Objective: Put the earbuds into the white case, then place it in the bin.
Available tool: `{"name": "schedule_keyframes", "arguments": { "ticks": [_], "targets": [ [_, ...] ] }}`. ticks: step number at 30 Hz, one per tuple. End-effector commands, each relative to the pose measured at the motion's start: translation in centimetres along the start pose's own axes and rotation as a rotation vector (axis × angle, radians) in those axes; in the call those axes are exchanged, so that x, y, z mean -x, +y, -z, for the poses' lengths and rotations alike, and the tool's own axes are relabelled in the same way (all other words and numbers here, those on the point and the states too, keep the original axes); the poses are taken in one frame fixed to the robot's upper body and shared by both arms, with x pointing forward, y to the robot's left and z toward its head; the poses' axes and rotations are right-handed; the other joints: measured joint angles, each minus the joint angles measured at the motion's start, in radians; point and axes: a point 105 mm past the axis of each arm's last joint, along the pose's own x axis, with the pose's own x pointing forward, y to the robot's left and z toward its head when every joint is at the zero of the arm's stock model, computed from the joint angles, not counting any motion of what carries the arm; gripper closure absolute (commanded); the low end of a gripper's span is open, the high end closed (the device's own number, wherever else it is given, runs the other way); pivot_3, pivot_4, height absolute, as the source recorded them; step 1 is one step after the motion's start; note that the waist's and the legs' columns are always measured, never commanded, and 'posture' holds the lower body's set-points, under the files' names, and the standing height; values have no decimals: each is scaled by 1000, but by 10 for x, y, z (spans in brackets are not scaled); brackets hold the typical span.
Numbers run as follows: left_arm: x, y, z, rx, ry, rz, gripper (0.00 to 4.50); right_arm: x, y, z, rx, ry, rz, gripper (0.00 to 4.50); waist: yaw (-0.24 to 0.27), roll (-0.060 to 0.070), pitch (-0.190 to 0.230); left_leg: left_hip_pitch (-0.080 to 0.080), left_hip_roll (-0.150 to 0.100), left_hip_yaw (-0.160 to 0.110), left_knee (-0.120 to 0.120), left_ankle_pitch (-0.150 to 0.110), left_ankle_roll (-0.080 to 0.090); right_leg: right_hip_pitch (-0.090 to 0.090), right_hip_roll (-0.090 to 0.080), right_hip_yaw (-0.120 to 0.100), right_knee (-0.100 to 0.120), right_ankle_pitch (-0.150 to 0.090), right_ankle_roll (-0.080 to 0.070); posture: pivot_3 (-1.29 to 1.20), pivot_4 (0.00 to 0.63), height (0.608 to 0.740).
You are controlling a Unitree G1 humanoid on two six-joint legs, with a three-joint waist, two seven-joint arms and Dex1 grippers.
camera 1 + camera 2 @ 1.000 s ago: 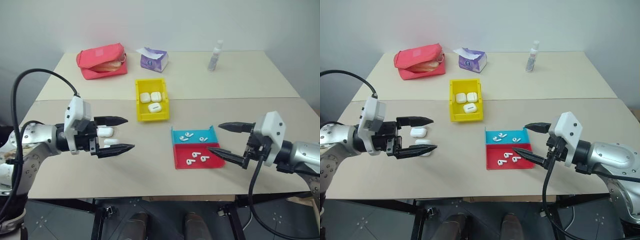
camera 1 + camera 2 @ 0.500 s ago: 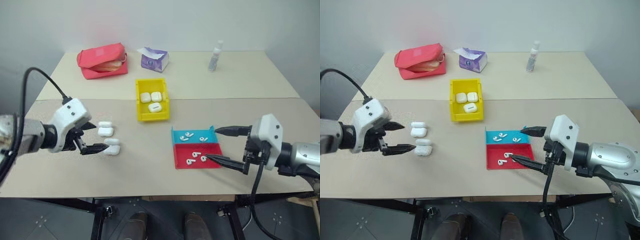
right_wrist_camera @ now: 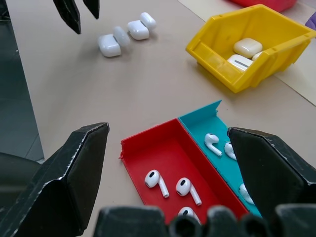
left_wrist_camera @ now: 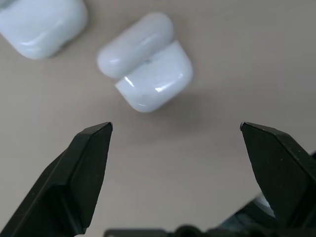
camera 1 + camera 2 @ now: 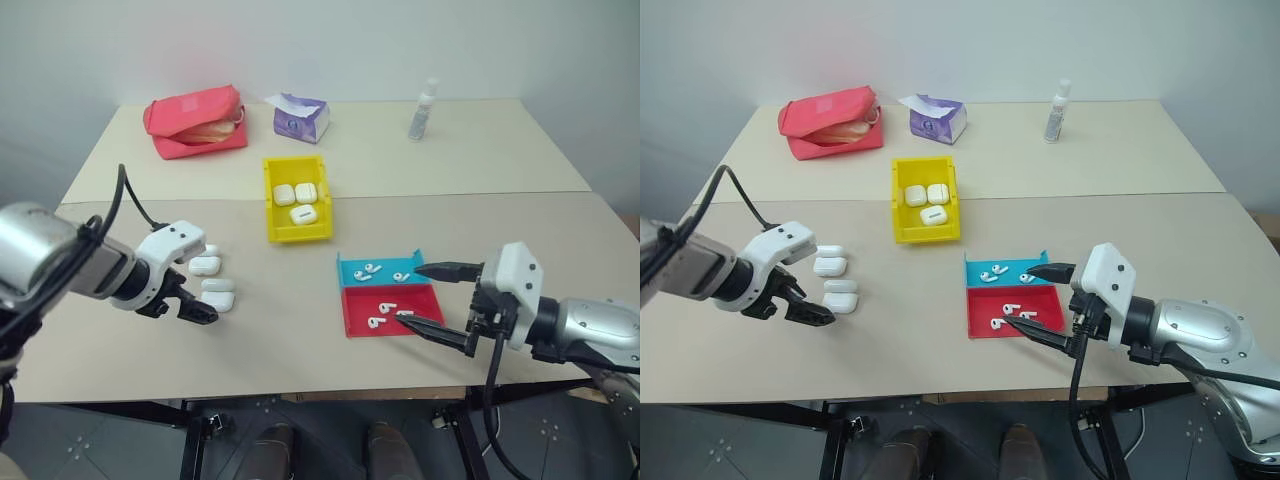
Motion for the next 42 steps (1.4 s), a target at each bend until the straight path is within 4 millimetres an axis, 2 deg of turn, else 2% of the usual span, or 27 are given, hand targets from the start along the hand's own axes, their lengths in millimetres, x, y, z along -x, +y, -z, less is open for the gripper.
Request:
{"name": "schedule_keyframes", "arguments": {
  "ticks": [1,4,9,15,19,29,42],
  "targets": [
    [1,0,-4,28,11,-16,0,-2,3,-11,49,-47,2,42,0,0,0,0,0,0,0,0,0,0,0,0,0,0,0,0,150,740],
    [-8,5,-7,108,49,-37,0,-4,5,-11,47,-53,-2,42,0,0,0,0,0,0,0,0,-1,-1,0,1,1,0,0,0,150,740],
    [-18,2,-15,200,80,-23,0,-8,6,-11,51,-60,-6,42,-1,-1,0,-5,-1,1,1,5,-9,-7,0,4,9,0,0,0,150,740],
    [-34,6,-24,323,55,-99,0,-12,4,-10,54,-67,-2,42,-1,-1,-1,-5,-1,1,2,6,-10,-8,0,7,9,0,0,0,150,740],
    [-39,11,-27,351,45,-155,0,-13,3,-10,54,-71,2,42,0,-1,-1,-4,-1,2,2,6,-11,-8,0,7,9,0,0,0,150,740],
    [-54,7,-30,374,41,-185,0,-10,4,-8,50,-62,18,42,0,-1,-1,-4,-2,2,2,7,-12,-8,0,8,9,0,0,0,150,740],
    [-52,14,-19,370,53,-251,0,-12,7,-5,42,-64,7,42,-2,-1,-2,0,-1,7,0,7,-12,-8,1,14,9,0,0,0,150,740]
  ]
}}
